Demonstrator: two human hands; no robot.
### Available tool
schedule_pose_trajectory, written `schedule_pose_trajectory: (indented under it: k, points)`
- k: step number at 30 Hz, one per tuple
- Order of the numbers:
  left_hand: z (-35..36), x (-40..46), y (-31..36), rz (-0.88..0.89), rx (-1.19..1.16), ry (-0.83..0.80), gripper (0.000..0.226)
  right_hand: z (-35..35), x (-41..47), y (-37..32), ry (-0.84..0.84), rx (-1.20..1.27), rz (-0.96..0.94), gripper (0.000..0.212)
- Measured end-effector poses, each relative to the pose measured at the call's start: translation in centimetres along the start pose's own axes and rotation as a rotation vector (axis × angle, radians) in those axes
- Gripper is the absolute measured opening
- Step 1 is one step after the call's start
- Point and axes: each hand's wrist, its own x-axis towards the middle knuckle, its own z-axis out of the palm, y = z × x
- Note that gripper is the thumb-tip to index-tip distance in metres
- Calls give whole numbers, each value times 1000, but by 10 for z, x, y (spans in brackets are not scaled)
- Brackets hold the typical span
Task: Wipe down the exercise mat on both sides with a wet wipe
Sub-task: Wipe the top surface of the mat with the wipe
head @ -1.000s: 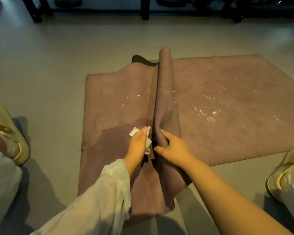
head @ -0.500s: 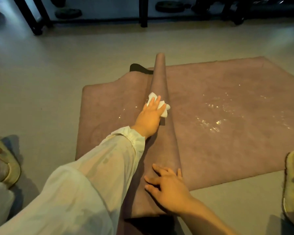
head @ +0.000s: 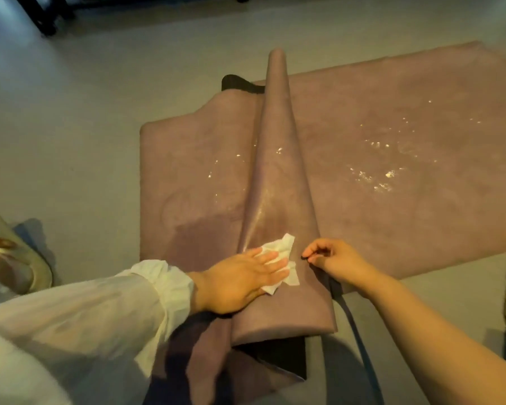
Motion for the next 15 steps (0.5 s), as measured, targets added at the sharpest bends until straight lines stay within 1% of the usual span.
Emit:
schedule_pose_trajectory:
  k: [2,3,5,6,7,8,9,11,13,15]
  points:
    - [12,-22,26,148,-44,-102,57,-1,-1,1,17,10,4,23]
    - [22,-30,38,239,-29,-137,59,-1,0,0,14,6,5,25]
    - [35,-38,53,408,244,-145,55,-2,2,0,6,2,10,31]
    - [32,-40,52,416,336,-158,49,-3,3,0,7,4,15,33]
    - [29,-40,49,390,317,-132,46,-3,5,0,10,16,20,35]
    - [24,-38,46,400,247,-80,45,-3,7,1,14,34,25,34]
    - [19,-37,42,412,201,-62,45,-3,9,1,21,55,30,33]
    - [10,-33,35,403,165,-84,47,-3,12,2,52,92,51,33]
    - [5,-30,30,369,140,-67,50,-3,15,4,83,113,67,33]
    - [-3,-26,25,300,100,-35,51,-6,18,5,81,74,54,32]
